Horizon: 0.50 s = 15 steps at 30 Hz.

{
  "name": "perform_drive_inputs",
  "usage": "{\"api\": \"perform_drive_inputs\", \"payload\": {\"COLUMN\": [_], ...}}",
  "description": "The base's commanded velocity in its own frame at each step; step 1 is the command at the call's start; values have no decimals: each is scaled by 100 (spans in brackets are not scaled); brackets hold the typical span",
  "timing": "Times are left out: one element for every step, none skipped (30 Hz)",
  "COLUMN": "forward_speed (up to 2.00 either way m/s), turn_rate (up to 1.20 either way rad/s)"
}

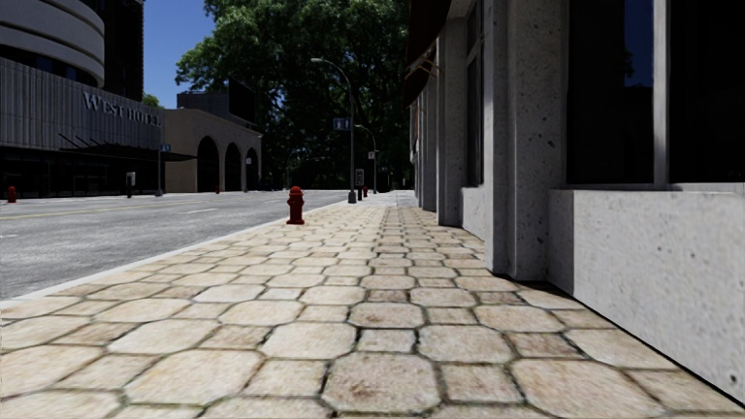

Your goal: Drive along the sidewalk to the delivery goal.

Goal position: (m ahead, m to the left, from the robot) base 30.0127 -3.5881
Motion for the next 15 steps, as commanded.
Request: {"api": "perform_drive_inputs", "payload": {"forward_speed": [200,200,200,200,200,200,200,200,200,200,200,200,200,200,200], "turn_rate": [0,0,0,0,0,0,0,-1,-1,-5,-9,-14,-21,-21,-26]}}
